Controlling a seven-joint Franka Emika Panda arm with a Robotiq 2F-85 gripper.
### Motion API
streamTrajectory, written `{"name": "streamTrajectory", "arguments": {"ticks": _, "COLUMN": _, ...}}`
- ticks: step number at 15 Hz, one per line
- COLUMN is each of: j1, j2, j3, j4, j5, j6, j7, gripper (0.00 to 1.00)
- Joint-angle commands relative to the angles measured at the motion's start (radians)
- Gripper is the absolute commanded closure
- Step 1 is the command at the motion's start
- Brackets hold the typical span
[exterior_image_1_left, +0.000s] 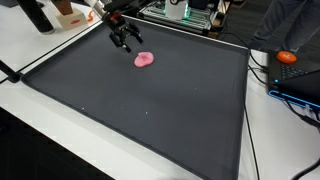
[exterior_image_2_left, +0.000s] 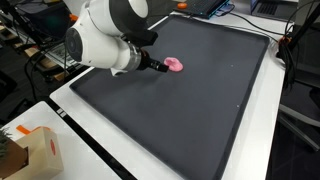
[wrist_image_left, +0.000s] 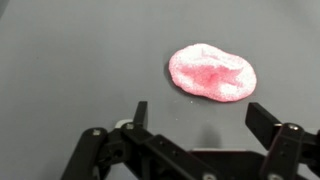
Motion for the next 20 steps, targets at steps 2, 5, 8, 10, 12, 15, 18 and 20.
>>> {"name": "streamTrajectory", "arguments": {"ticks": 2, "j1": 0.021, "j2": -0.022, "j3": -0.009, "j4": -0.020, "j5": 0.005, "j6": 0.027, "j7": -0.004, "gripper": 0.00}}
{"name": "streamTrajectory", "arguments": {"ticks": 5, "j1": 0.027, "j2": -0.016, "j3": -0.012, "j4": -0.003, "j5": -0.011, "j6": 0.027, "j7": 0.006, "gripper": 0.00}}
{"name": "streamTrajectory", "arguments": {"ticks": 8, "j1": 0.035, "j2": -0.012, "j3": -0.012, "j4": 0.023, "j5": -0.036, "j6": 0.028, "j7": 0.019, "gripper": 0.00}}
{"name": "streamTrajectory", "arguments": {"ticks": 10, "j1": 0.045, "j2": -0.016, "j3": -0.012, "j4": 0.038, "j5": -0.060, "j6": 0.037, "j7": 0.039, "gripper": 0.00}}
{"name": "streamTrajectory", "arguments": {"ticks": 12, "j1": 0.063, "j2": -0.025, "j3": -0.013, "j4": 0.049, "j5": -0.098, "j6": 0.052, "j7": 0.080, "gripper": 0.00}}
{"name": "streamTrajectory", "arguments": {"ticks": 15, "j1": 0.100, "j2": -0.055, "j3": -0.015, "j4": 0.052, "j5": -0.177, "j6": 0.092, "j7": 0.182, "gripper": 0.00}}
{"name": "streamTrajectory", "arguments": {"ticks": 18, "j1": 0.136, "j2": -0.104, "j3": -0.009, "j4": 0.039, "j5": -0.261, "j6": 0.142, "j7": 0.285, "gripper": 0.00}}
{"name": "streamTrajectory", "arguments": {"ticks": 20, "j1": 0.164, "j2": -0.148, "j3": -0.003, "j4": 0.022, "j5": -0.326, "j6": 0.198, "j7": 0.351, "gripper": 0.00}}
